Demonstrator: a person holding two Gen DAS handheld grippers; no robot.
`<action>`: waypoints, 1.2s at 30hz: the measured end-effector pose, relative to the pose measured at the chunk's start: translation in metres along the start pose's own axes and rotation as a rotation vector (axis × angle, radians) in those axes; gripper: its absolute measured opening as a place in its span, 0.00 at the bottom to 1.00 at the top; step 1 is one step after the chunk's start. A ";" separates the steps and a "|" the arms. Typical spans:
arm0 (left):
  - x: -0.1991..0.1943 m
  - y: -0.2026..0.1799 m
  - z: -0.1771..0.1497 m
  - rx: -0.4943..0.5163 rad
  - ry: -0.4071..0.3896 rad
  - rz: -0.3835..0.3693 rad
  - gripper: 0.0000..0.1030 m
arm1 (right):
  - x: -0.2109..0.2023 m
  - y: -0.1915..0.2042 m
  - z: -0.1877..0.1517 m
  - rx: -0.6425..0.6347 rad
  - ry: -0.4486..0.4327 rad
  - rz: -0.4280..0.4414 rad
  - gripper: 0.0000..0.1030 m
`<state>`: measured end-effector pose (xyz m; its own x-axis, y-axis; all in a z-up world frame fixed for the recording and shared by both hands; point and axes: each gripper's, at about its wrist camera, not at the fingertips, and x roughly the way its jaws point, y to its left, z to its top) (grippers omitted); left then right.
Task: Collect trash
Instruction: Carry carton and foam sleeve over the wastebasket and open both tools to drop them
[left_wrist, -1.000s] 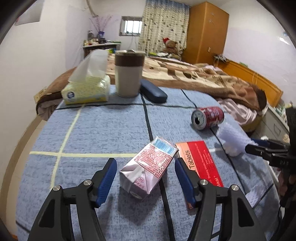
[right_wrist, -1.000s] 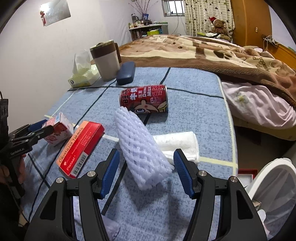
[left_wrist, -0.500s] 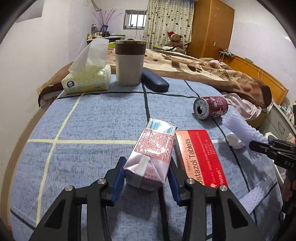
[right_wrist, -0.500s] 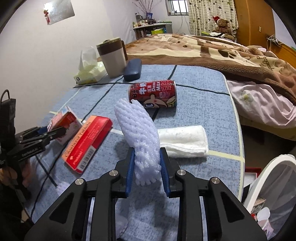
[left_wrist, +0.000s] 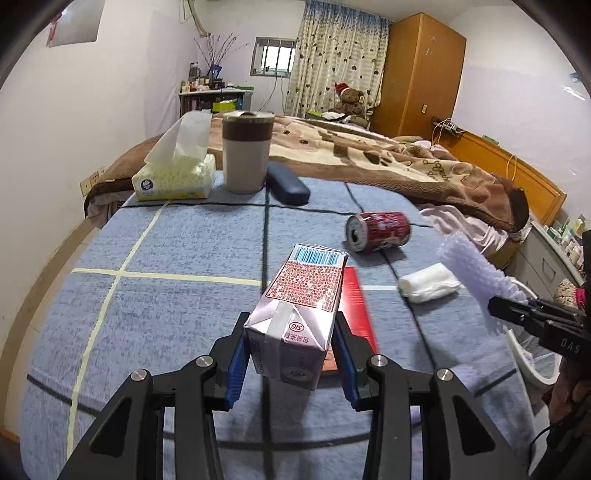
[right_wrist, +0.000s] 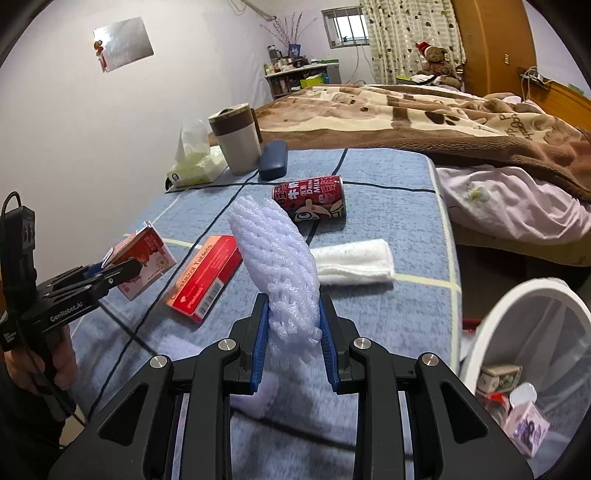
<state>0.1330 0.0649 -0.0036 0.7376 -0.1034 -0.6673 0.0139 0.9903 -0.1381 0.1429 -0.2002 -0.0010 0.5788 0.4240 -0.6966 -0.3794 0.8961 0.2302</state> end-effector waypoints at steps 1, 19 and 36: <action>-0.005 -0.005 -0.001 0.004 -0.005 -0.005 0.41 | -0.003 -0.001 -0.002 0.005 -0.003 -0.001 0.26; -0.036 -0.087 -0.012 0.059 -0.017 -0.134 0.41 | -0.048 -0.025 -0.027 0.083 -0.066 -0.048 0.26; -0.017 -0.168 -0.012 0.171 0.029 -0.252 0.41 | -0.081 -0.080 -0.055 0.224 -0.104 -0.162 0.26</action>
<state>0.1098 -0.1009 0.0223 0.6771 -0.3483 -0.6483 0.3094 0.9340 -0.1787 0.0871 -0.3138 -0.0002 0.6940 0.2741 -0.6657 -0.1142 0.9549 0.2741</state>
